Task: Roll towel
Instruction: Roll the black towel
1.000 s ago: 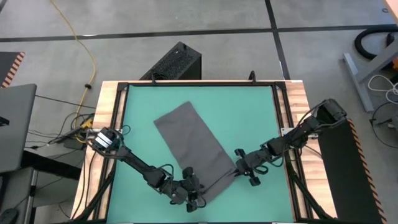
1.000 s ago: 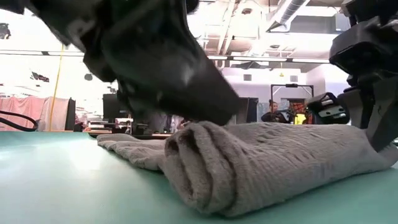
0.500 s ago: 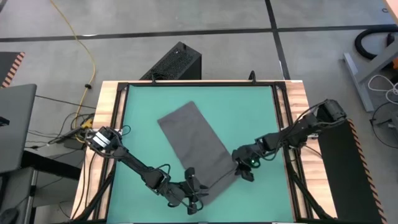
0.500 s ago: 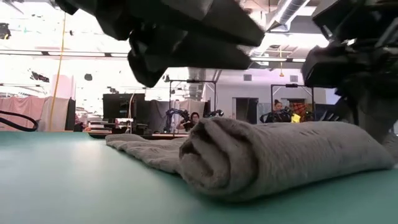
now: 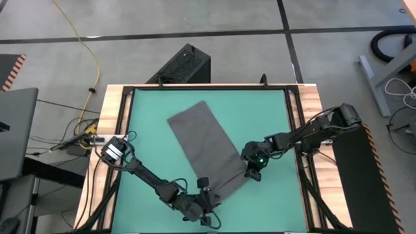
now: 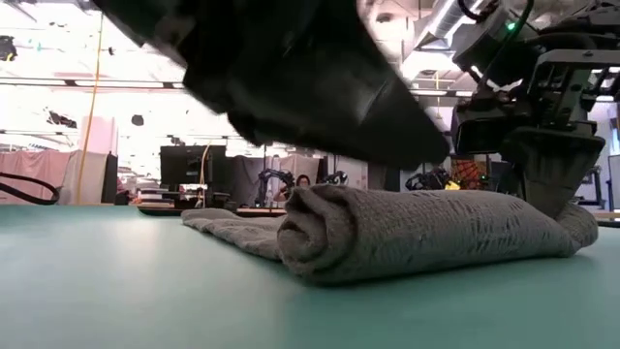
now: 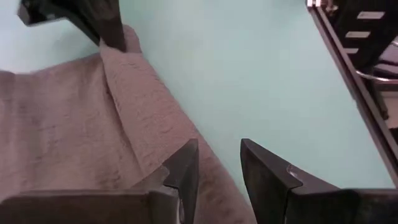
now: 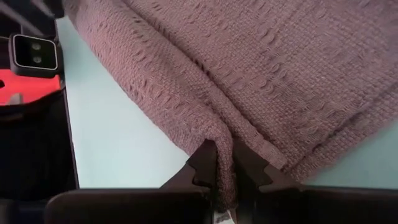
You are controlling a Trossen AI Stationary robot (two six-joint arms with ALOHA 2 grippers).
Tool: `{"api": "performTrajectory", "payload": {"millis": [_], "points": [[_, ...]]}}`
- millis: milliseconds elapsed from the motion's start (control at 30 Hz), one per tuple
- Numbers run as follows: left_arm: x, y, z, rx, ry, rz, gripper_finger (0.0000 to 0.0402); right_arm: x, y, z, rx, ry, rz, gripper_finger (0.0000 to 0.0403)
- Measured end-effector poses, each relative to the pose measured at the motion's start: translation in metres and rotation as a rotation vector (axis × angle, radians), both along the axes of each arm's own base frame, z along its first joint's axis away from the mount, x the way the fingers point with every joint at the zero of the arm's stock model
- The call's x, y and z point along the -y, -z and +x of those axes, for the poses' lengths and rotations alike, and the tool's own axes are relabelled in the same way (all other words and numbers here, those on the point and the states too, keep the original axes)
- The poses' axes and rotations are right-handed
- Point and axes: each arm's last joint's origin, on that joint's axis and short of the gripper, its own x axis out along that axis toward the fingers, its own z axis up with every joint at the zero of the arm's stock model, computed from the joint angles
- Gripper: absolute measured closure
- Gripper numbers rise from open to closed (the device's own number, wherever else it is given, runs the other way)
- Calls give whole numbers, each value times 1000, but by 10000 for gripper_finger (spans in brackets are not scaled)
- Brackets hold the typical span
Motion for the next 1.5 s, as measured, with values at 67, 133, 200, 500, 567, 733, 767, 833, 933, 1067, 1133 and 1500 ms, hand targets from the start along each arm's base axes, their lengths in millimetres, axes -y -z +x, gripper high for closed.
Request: {"api": "performTrajectory", "payload": {"millis": [67, 133, 200, 500, 567, 733, 767, 833, 933, 1067, 1133, 1500], "points": [[2, -4, 1, -24, -8, 36, 294, 3, 0, 0, -11, 14, 6, 356], [4, -9, 3, -56, 7, 64, 294, 7, 1, 0, -16, 28, 13, 356], [6, -12, 3, -99, 22, 62, 291, 11, 1, 1, -18, 43, 14, 356], [8, -24, 8, -130, 61, 131, 226, 18, 1, 2, -14, 64, 19, 356], [5, -23, 9, -143, 47, 151, 207, 18, 0, 2, -14, 65, 19, 356], [-4, -19, 9, -196, 16, 174, 172, 18, 1, 2, -14, 64, 18, 356], [-5, -18, 9, -204, 5, 170, 169, 18, 0, 2, -13, 64, 18, 356], [-7, -14, 7, -213, -10, 154, 166, 18, 0, 2, -13, 63, 18, 356], [-8, -8, 3, -229, -29, 127, 166, 18, 1, 2, -12, 62, 17, 356], [-5, 1, 1, -237, -53, 92, 165, 18, 1, 2, -12, 62, 16, 356], [-4, 10, 0, -255, -51, 103, 165, 18, 0, 2, -12, 63, 16, 356], [-10, 30, 1, -300, -159, 57, 230, 17, 1, 1, -40, 86, 22, 356]]}}
